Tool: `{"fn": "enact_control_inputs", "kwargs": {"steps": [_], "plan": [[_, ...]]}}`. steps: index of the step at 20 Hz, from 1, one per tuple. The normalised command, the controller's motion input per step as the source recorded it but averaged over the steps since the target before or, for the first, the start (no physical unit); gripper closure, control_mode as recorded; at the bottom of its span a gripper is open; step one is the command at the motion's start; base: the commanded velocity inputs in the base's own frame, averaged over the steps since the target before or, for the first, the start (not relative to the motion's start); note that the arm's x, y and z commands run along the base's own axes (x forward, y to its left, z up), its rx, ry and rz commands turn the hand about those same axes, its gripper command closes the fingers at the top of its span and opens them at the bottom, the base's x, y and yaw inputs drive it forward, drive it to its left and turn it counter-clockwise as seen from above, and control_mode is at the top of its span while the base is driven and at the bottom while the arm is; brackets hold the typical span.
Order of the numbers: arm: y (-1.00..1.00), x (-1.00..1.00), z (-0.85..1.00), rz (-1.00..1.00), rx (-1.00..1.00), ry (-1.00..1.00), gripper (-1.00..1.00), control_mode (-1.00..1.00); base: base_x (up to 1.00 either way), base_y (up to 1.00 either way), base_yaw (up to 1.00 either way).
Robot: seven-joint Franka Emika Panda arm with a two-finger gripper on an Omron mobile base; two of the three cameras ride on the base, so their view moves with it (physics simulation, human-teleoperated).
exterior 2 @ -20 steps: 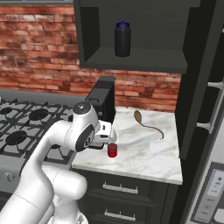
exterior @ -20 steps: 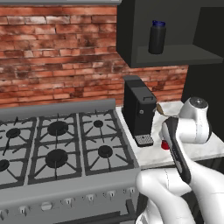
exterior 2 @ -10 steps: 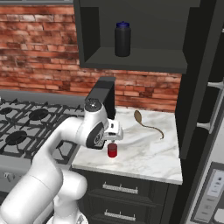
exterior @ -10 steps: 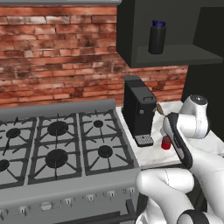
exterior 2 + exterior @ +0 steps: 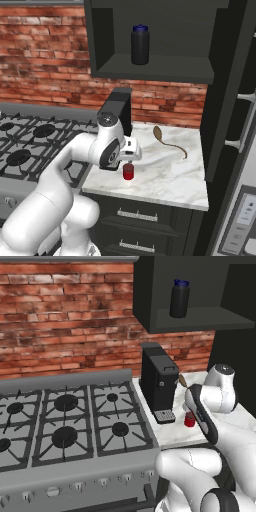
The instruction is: Pick the yogurt and jam from the counter and place them in the cabinets closest to them.
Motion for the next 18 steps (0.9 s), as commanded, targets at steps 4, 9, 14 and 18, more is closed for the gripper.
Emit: {"fn": "enact_control_inputs", "kwargs": {"steps": [4, 9, 14, 18], "plan": [[0.00, 0.13, -0.32, 0.00, -0.02, 0.05, -1.00, -1.00, 0.00, 0.00, 0.00], [0.00, 0.27, -0.24, 0.01, 0.00, 0.05, -1.00, -1.00, 0.00, 0.00, 0.00], [0.00, 0.40, -0.21, 0.03, 0.00, 0.05, -1.00, -1.00, 0.00, 0.00, 0.00], [-0.01, 0.43, -0.21, 0.04, 0.00, 0.05, -1.00, -1.00, 0.00, 0.00, 0.00]]}}
